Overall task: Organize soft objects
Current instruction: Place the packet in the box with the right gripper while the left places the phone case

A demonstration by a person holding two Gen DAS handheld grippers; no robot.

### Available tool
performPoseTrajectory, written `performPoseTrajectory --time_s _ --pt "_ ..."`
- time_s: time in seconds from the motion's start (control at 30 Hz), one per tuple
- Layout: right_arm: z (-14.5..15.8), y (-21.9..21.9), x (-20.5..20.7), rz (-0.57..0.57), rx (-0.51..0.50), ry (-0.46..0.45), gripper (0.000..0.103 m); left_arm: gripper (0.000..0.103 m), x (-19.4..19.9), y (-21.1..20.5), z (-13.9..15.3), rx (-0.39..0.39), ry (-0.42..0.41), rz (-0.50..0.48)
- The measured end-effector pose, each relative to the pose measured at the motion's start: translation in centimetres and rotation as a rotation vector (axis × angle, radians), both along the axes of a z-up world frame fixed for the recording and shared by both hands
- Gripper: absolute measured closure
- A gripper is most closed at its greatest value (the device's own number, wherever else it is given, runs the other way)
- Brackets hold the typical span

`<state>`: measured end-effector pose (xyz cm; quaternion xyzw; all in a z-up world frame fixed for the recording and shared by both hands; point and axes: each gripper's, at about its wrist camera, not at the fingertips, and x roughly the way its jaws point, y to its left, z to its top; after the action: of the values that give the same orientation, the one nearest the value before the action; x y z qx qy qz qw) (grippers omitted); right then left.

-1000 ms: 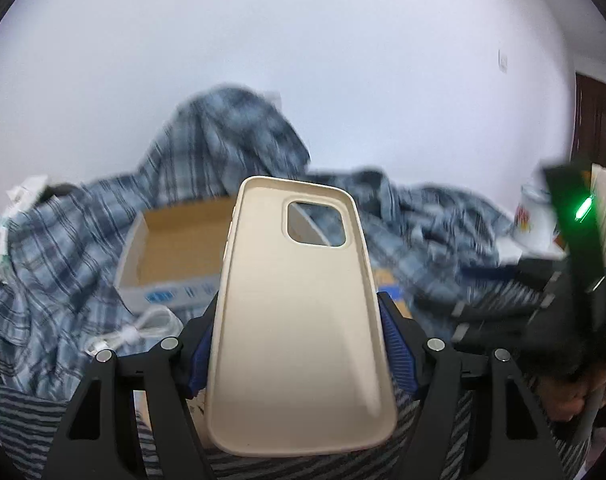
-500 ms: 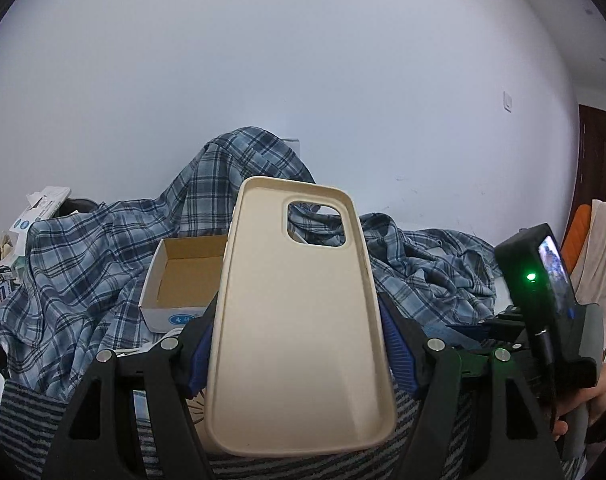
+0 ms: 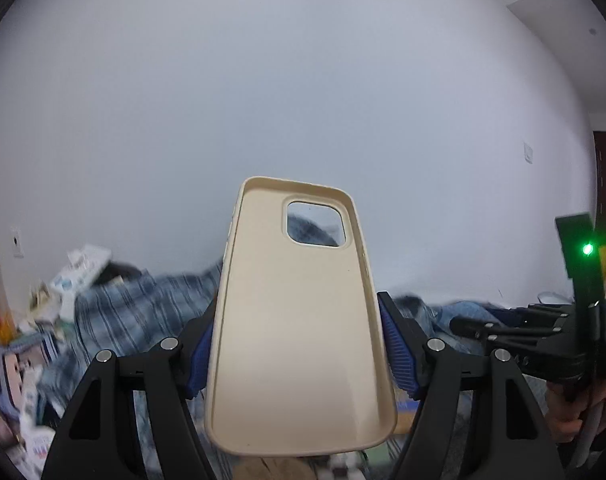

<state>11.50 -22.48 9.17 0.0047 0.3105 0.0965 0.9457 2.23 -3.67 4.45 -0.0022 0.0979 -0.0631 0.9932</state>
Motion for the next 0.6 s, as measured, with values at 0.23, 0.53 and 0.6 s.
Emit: performPoseTrajectory --time_s 0.23,0.53,0.6 --pt "2.4 3.7 6.8 -0.013 0.011 -0.048 0.070 0.030 6.9 2.2 3.0 -0.036 0.028 -0.010" --pt "-2.0 6.7 15.1 -0.065 0.010 0.034 0.070 0.030 15.7 3.7 0.2 0.011 0.181 0.029" --pt "-3.1 6.8 15.5 -0.056 0.009 0.055 0.070 0.030 16.7 3.9 -0.8 0.014 0.214 0.040"
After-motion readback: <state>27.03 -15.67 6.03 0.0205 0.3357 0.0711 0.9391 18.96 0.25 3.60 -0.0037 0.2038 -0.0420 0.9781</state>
